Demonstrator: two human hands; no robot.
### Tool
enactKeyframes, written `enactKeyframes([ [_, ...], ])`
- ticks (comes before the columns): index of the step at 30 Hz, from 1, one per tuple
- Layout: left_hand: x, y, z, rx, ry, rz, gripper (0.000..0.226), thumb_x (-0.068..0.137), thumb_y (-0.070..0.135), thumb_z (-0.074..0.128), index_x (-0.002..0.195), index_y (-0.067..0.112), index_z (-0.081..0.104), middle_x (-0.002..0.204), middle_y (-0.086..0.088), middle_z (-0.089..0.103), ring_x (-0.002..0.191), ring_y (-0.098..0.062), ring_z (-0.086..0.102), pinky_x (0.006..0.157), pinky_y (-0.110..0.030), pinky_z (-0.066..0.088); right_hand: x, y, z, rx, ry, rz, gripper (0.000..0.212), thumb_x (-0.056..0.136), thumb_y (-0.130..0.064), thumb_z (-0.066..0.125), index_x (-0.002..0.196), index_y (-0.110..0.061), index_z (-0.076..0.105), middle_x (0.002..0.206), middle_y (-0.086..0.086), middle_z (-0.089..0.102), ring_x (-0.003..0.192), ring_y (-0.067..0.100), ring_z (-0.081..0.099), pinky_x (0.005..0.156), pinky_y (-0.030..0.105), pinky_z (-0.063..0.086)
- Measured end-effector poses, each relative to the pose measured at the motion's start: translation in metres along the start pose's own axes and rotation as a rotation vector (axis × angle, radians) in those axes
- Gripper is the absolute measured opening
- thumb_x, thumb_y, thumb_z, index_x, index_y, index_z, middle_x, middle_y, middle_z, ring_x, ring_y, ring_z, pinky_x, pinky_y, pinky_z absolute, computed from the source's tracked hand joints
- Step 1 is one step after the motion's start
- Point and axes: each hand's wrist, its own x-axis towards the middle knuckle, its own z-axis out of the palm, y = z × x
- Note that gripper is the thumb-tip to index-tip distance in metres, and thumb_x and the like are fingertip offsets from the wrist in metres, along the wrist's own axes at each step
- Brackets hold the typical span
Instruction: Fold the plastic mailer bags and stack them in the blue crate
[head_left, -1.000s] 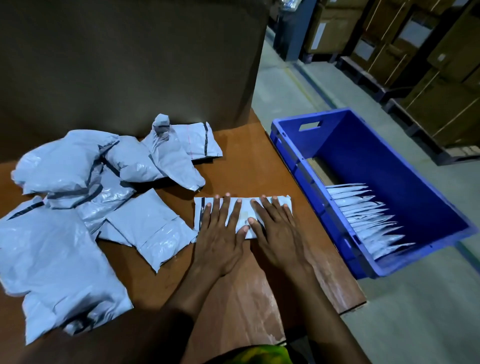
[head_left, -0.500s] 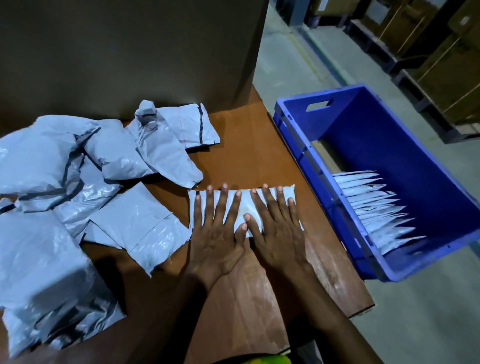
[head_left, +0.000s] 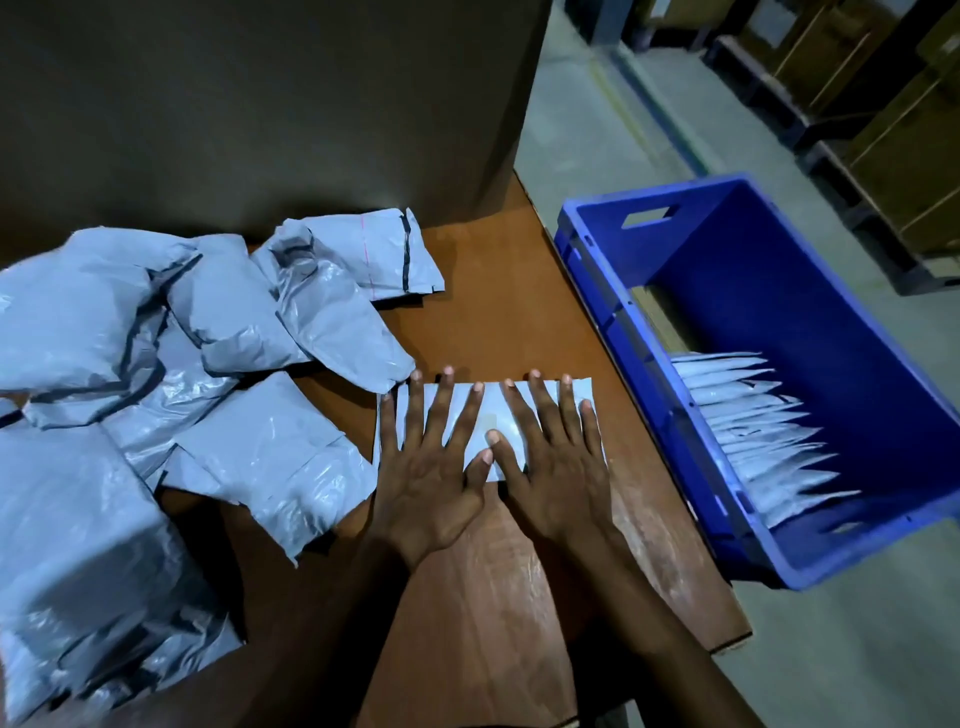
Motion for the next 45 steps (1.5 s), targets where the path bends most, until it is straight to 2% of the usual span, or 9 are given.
enactKeyframes([
  [6,0.002,0.001,-0.003,-0.022,-0.020,-0.010,0.070,0.105,0.060,0.030,0.165,0.026,0.019,0.174,-0.006,0.008,0.160,-0.034,0.003,0.124,-0.065,0.014,0.005,0.002,-0.015,0.276,-0.085,-0.029,0.060,0.109,-0.056,0.039,0.164,-0.042,0.020,0.174,-0.016,-0.001,0.159,0.008,-0.015,0.130,0.039,-0.006],
  [8,0.001,0.002,-0.007,-0.036,-0.007,-0.019,0.071,0.104,0.060,0.036,0.165,0.027,0.022,0.173,-0.008,0.011,0.160,-0.033,0.005,0.124,-0.065,0.014,0.001,0.009,-0.025,0.520,0.053,-0.007,0.049,0.105,-0.033,0.063,0.153,-0.031,0.052,0.169,-0.011,0.030,0.159,0.010,0.015,0.128,0.034,0.015],
  [11,-0.005,0.011,-0.014,-0.102,0.074,-0.050,0.064,0.101,0.050,0.052,0.157,0.020,0.044,0.166,-0.017,0.033,0.157,-0.035,0.022,0.124,-0.061,0.019,-0.020,0.010,-0.029,0.379,0.372,0.053,0.022,0.094,-0.018,0.078,0.115,-0.018,0.079,0.123,-0.004,0.069,0.118,0.014,0.056,0.097,0.037,0.050],
  [14,-0.010,0.027,-0.016,-0.156,0.231,0.031,0.038,0.092,0.021,0.073,0.130,0.013,0.070,0.138,-0.014,0.063,0.135,-0.033,0.052,0.111,-0.050,0.039,-0.040,0.000,-0.020,0.279,0.385,0.097,0.011,0.095,-0.018,0.074,0.105,-0.019,0.078,0.108,-0.005,0.069,0.105,0.015,0.055,0.085,0.039,0.053],
  [17,-0.010,0.044,-0.019,-0.193,0.196,0.089,0.034,0.086,0.011,0.077,0.118,0.018,0.073,0.126,-0.006,0.066,0.119,-0.028,0.059,0.095,-0.040,0.043,-0.049,-0.007,-0.011,0.283,0.381,0.148,0.015,0.098,-0.017,0.070,0.112,-0.018,0.077,0.113,-0.005,0.067,0.111,0.015,0.055,0.087,0.036,0.053],
  [25,-0.013,0.044,-0.026,-0.197,-0.039,0.039,0.053,0.079,0.013,0.069,0.131,0.025,0.066,0.139,0.001,0.061,0.131,-0.026,0.053,0.102,-0.045,0.045,-0.027,0.000,-0.028,0.269,0.287,0.167,0.010,0.096,-0.020,0.071,0.101,-0.020,0.080,0.100,-0.006,0.071,0.101,0.019,0.056,0.080,0.036,0.052],
  [30,-0.023,0.042,-0.026,-0.266,-0.021,0.053,0.057,0.078,0.010,0.069,0.132,0.025,0.066,0.142,0.002,0.061,0.134,-0.025,0.051,0.107,-0.042,0.040,0.000,0.003,-0.028,0.293,0.290,0.065,0.024,0.093,-0.015,0.072,0.116,-0.020,0.078,0.120,-0.002,0.071,0.114,0.016,0.059,0.093,0.021,0.043],
  [38,-0.034,0.048,-0.049,-0.344,-0.219,0.212,0.059,0.099,0.021,0.058,0.156,0.018,0.043,0.166,-0.004,0.034,0.153,-0.028,0.026,0.122,-0.045,0.025,-0.029,0.021,-0.034,0.331,0.251,0.127,0.026,0.099,-0.019,0.065,0.121,-0.025,0.078,0.128,-0.011,0.070,0.127,0.008,0.055,0.104,0.026,0.046],
  [45,-0.001,0.070,-0.047,-0.335,-0.001,0.099,0.059,0.075,0.002,0.071,0.133,0.017,0.066,0.136,-0.008,0.062,0.128,-0.028,0.053,0.102,-0.045,0.043,-0.028,0.035,-0.039,0.245,0.301,0.070,0.024,0.101,-0.032,0.062,0.114,-0.019,0.078,0.114,-0.004,0.072,0.110,0.019,0.062,0.092,0.036,0.051],
])
